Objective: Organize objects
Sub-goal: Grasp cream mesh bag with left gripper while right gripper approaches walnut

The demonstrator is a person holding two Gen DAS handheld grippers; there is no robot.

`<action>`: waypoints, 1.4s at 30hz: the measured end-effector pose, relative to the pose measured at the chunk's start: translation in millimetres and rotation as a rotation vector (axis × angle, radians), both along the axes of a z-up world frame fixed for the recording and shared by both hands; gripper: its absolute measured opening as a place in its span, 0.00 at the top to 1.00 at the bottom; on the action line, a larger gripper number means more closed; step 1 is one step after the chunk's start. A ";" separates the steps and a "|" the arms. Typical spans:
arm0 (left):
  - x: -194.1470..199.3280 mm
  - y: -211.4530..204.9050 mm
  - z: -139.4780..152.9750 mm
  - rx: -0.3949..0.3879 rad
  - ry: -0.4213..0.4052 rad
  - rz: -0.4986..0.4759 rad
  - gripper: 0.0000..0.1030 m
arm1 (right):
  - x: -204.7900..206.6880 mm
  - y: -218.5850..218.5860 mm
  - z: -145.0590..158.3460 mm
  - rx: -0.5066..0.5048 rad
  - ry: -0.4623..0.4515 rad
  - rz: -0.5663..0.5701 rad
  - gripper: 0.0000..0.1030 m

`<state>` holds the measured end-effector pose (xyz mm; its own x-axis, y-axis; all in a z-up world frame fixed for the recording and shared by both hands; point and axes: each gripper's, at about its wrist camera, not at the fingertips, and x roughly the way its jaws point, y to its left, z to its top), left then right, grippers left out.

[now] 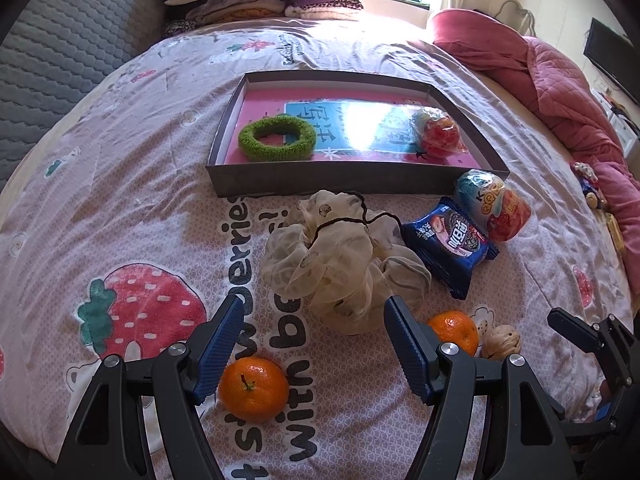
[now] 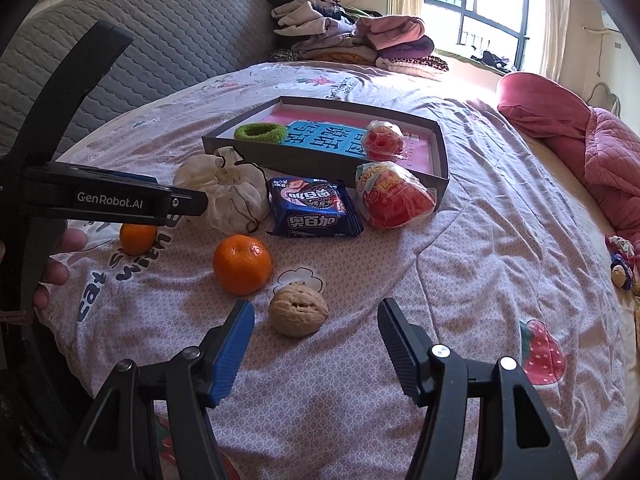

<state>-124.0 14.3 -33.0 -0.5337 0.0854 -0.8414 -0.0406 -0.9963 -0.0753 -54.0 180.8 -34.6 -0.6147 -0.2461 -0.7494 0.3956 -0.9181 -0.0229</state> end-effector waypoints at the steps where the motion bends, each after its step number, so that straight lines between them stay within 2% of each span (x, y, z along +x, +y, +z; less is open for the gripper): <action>1: -1.8 -1.0 -0.8 0.002 -0.002 0.002 0.28 | -0.4 -0.5 -0.7 0.002 -0.002 0.000 0.38; 21: -36.7 0.7 -13.4 0.029 -0.012 -0.002 0.28 | -11.7 -10.7 -17.7 0.059 0.005 0.014 0.38; 23: -39.4 1.2 -14.7 0.033 -0.011 -0.003 0.28 | -12.0 -12.4 -19.5 0.069 0.006 0.017 0.39; 26: -43.9 3.1 -17.7 0.040 -0.015 -0.011 0.29 | -13.8 -14.2 -22.1 0.074 -0.001 0.026 0.45; 32: -48.9 10.7 -21.7 0.048 -0.017 -0.040 0.40 | -16.4 -14.6 -24.5 0.059 -0.010 0.032 0.52; 37: -52.4 14.2 -24.4 0.066 -0.021 -0.056 0.51 | -18.0 -14.1 -24.7 0.029 -0.022 0.045 0.65; 42: -55.8 17.1 -26.9 0.086 -0.022 -0.068 0.65 | -19.5 -11.4 -25.5 0.005 -0.026 0.046 0.65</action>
<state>-179.8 31.4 -59.9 -0.5060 0.1936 -0.8405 -0.1058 -0.9811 -0.1623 -73.5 169.4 -60.1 -0.5835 -0.2695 -0.7661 0.4375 -0.8990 -0.0171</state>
